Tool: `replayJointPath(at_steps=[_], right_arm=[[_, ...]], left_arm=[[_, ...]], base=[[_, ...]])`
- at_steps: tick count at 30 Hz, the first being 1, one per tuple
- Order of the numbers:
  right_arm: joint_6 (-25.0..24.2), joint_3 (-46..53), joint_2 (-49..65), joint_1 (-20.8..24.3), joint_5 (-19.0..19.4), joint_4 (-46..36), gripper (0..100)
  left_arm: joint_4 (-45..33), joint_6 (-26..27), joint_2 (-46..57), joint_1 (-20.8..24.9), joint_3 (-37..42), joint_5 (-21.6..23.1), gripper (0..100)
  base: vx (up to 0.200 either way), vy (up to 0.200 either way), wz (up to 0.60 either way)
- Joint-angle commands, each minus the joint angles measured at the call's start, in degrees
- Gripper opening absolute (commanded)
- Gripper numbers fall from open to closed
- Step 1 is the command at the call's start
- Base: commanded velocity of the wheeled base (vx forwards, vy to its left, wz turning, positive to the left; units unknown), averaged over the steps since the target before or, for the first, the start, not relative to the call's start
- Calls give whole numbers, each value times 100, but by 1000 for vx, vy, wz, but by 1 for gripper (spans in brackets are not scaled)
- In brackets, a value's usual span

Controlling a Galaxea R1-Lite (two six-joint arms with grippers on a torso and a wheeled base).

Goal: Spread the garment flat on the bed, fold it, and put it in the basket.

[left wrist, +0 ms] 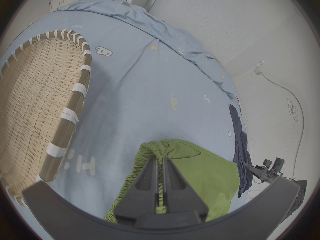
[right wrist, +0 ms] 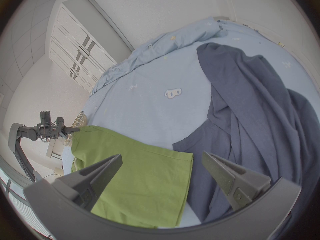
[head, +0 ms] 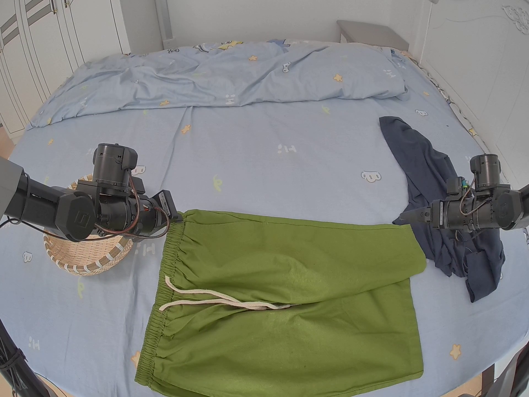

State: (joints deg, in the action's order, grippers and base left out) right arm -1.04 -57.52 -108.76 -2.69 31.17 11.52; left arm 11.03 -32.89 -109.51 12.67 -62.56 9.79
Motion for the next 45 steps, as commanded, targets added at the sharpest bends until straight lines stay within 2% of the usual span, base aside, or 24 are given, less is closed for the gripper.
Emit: replayJointPath(at_steps=[1,12,19,20,37,45], right_arm=[[7,-155,-725,23,3,140,100],[-19,-155,-848,76,65,219,100],[-46,-93,-945,76,82,615,100],[-46,-93,-936,85,82,623,0],[-63,-111,-892,-12,82,641,0],[-99,-32,-470,-47,38,641,0]], left_arm=[[4,11,-36,-1,-10,-3,0],[4,11,-62,-27,-37,-3,0],[4,11,-62,-27,-37,-3,0],[4,11,-62,-27,-46,-3,0],[4,11,-62,-36,-46,-3,0],[4,19,0,-45,-54,-3,0]], base=[[0,0,0],[0,0,0],[0,0,0],[0,0,0],[0,0,0],[0,0,0]])
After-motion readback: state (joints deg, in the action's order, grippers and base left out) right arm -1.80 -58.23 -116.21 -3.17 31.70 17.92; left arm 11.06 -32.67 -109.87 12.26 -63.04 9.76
